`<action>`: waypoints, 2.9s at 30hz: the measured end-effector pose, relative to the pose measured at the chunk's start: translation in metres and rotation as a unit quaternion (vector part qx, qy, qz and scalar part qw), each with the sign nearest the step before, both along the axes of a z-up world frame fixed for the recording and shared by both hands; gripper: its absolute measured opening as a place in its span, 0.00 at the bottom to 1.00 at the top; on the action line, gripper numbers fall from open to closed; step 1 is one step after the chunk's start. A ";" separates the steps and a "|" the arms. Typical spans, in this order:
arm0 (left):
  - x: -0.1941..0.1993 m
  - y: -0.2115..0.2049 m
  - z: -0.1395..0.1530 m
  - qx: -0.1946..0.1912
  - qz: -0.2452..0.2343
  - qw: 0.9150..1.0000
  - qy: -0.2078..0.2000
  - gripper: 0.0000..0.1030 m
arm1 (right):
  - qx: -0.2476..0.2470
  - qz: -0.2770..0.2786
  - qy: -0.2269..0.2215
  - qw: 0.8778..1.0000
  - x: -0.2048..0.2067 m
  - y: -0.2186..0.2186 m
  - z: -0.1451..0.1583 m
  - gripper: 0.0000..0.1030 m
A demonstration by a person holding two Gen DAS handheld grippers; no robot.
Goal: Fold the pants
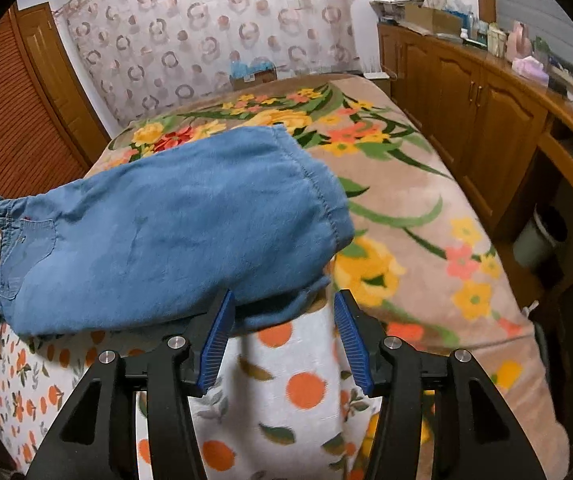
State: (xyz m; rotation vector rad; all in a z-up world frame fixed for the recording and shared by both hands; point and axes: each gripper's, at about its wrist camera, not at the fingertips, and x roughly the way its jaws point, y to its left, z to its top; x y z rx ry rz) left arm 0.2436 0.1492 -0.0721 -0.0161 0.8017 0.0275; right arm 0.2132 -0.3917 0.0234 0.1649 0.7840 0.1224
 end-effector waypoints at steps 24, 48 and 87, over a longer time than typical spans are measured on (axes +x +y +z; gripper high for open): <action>0.004 0.000 -0.027 0.004 0.002 1.000 0.021 0.81 | 0.099 -0.009 0.012 0.995 0.051 -0.022 -0.024 0.65; -0.009 -0.005 0.010 0.001 0.000 0.999 -0.046 0.13 | -0.043 -0.009 -0.030 0.999 0.043 0.026 -0.008 0.03; -0.202 0.014 0.026 -0.054 -0.013 0.996 -0.068 0.10 | -0.039 0.030 -0.140 0.989 -0.217 -0.022 -0.021 0.02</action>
